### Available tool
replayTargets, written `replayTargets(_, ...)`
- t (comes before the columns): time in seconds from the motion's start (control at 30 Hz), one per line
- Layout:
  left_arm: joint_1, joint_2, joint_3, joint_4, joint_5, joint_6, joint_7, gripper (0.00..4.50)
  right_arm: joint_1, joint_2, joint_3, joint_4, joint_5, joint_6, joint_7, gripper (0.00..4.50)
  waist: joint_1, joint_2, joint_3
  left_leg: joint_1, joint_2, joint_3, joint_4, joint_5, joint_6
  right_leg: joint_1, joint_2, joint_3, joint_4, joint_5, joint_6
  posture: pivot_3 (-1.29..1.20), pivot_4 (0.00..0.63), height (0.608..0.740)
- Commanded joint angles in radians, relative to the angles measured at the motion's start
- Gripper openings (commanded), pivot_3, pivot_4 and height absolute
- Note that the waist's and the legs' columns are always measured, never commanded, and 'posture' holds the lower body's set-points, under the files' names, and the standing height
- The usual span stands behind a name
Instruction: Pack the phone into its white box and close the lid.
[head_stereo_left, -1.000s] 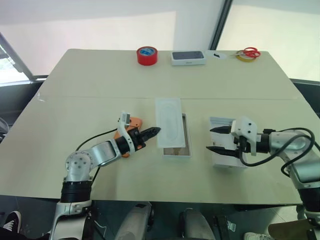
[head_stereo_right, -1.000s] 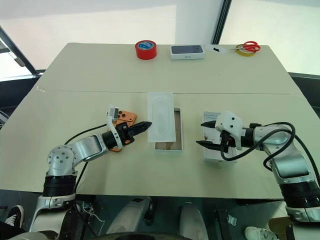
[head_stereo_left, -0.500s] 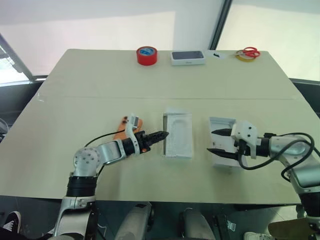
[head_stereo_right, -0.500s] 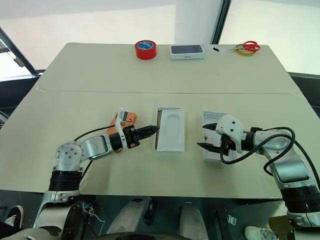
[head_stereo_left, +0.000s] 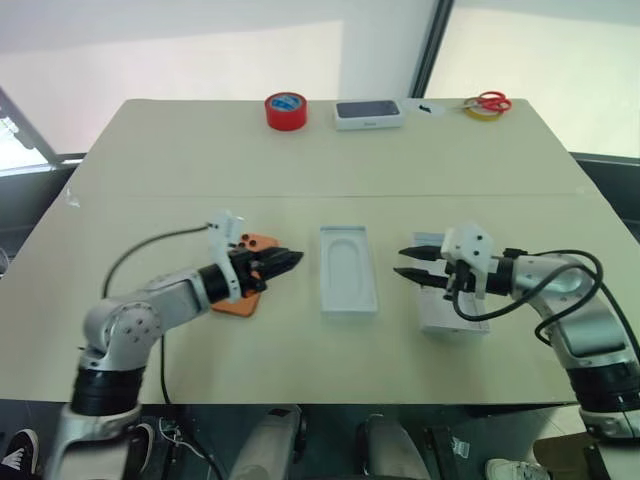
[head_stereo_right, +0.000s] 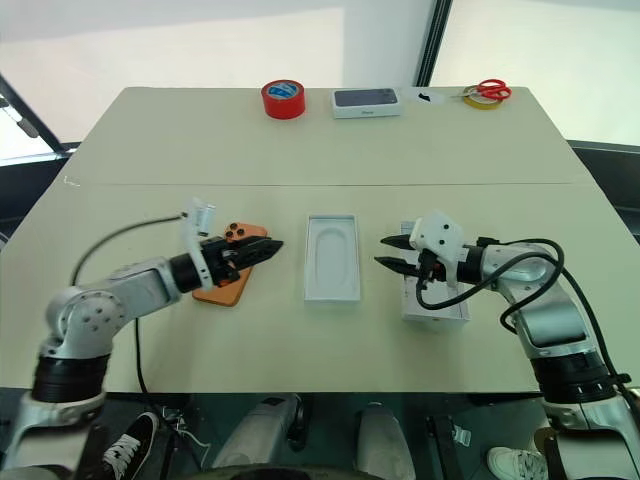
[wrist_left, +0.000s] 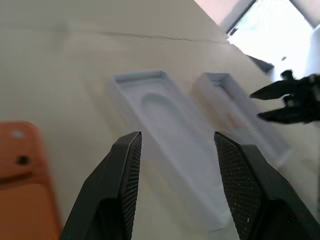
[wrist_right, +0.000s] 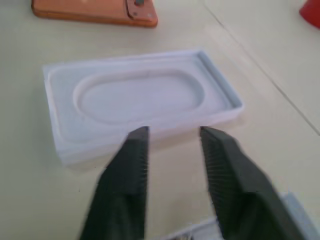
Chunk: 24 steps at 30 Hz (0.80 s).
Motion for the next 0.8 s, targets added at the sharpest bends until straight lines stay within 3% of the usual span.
replayTargets(0.03,0.040,0.029,0.041,0.012,0.109,-0.181,-0.137,2.43,-0.058,0.071,0.086,0.014,-0.063,-0.040,-0.043,0.04,0.003,0.000,0.000,0.000,0.000,0.000,0.000,0.000,0.000,0.000,0.000,0.000,-0.001,0.000,0.000,0.00,0.150,0.740)
replayTargets(0.23,0.118,0.083,0.097,0.055,0.183,-0.277,-0.243,2.43,-0.109,0.146,0.254,0.101,-0.230,-0.107,-0.082,0.04,0.015,0.001,0.001,0.000,0.000,0.000,-0.002,0.000,0.000,-0.002,0.001,0.000,-0.001,0.000,0.000,0.00,0.150,0.740)
replayTargets(0.47,0.188,0.088,0.152,0.063,0.220,-0.269,-0.225,2.43,-0.223,0.157,0.395,0.338,-0.473,-0.278,-0.162,0.04,0.008,0.001,0.001,0.001,0.001,0.000,-0.002,0.000,0.000,-0.002,0.002,0.001,0.001,0.001,0.000,0.00,0.150,0.740)
replayTargets(0.57,0.183,0.082,0.180,0.078,0.188,-0.196,-0.185,2.43,-0.252,0.188,0.382,0.372,-0.456,-0.288,-0.172,0.04,0.011,0.000,0.000,0.003,0.001,0.000,-0.002,0.000,-0.001,-0.001,0.002,0.001,0.002,0.001,0.000,0.00,0.150,0.740)
replayTargets(0.7,0.129,0.076,0.262,0.167,0.077,-0.040,-0.142,2.43,-0.280,0.284,0.299,0.300,-0.320,-0.190,-0.157,0.04,0.009,0.000,0.001,0.003,0.001,0.000,-0.002,0.000,-0.001,-0.001,0.003,0.001,0.004,0.003,0.003,0.00,0.150,0.740)
replayTargets(0.8,0.094,0.086,0.288,0.232,0.078,0.000,-0.129,2.43,-0.310,0.334,0.267,0.257,-0.276,-0.109,-0.160,0.04,0.005,0.000,0.001,0.003,0.001,0.000,-0.002,0.000,-0.001,-0.004,0.003,0.002,0.007,0.003,0.003,0.00,0.150,0.740)
